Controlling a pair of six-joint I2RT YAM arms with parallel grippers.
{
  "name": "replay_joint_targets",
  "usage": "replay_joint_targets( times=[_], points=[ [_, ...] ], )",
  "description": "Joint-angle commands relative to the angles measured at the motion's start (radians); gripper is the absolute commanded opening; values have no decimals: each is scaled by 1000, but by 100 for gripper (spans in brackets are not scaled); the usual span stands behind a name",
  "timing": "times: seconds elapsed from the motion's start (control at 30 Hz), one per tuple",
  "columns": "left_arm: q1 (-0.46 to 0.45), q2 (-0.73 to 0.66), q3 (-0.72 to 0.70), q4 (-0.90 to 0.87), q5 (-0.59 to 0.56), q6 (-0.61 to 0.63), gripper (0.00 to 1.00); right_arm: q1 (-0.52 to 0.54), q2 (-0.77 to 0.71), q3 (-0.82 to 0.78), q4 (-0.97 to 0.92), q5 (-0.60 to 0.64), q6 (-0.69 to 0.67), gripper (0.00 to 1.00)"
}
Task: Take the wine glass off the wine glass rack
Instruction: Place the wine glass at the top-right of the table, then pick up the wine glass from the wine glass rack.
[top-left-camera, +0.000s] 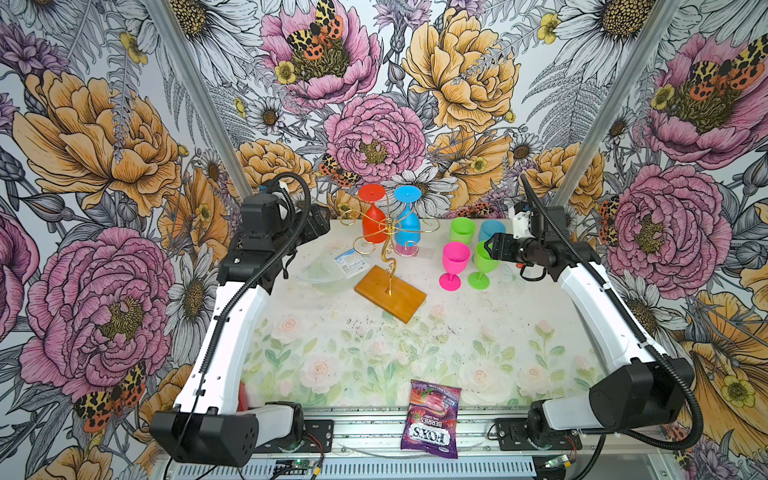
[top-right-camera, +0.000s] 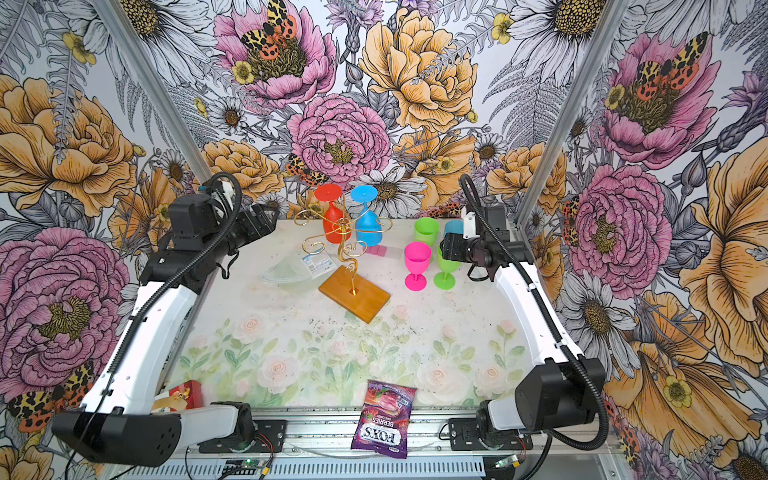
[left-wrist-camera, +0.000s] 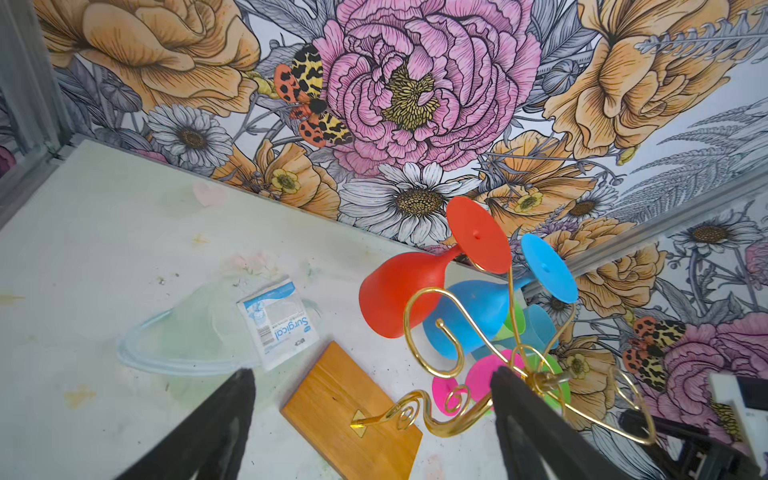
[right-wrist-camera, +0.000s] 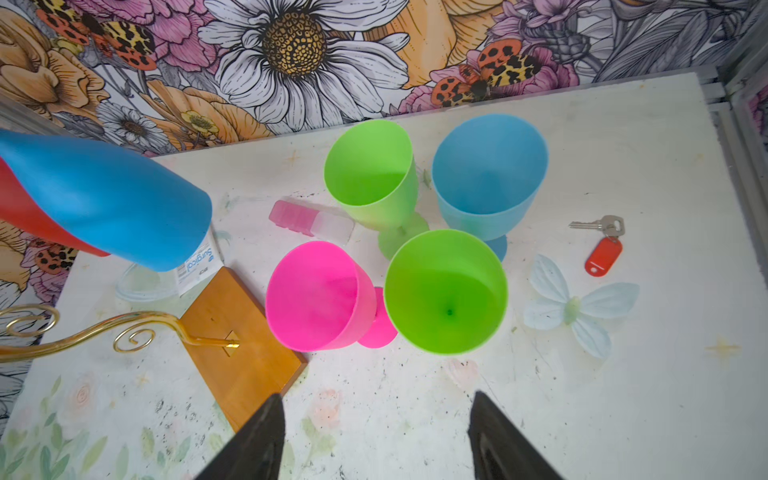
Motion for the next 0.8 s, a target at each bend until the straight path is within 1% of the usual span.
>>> replay_joint_targets(
  times=[0.0, 0.13, 0.27, 0.33, 0.5, 0.67, 0.77],
  points=[
    [28, 84, 96, 22, 131, -79, 87, 12, -45, -37, 10, -91, -25, 71],
    [55, 214, 227, 33, 240, -111, 79, 23, -74, -76, 11, -132, -52, 72],
    [78, 360, 370, 33, 385, -173, 65, 39, -92, -101, 11, -158, -69, 72],
    [78, 421, 424, 33, 442, -191, 61, 43, -107, -111, 11, -171, -72, 72],
    [73, 538, 484, 33, 518, -234, 61, 49, -142, -118, 11, -196, -74, 72],
    [50, 574, 493, 33, 546, -238, 60, 52, -177, -112, 12, -233, -66, 72],
    [37, 590, 505, 33, 570, -240, 57, 55, -189, -108, 13, -240, -60, 72]
  ],
)
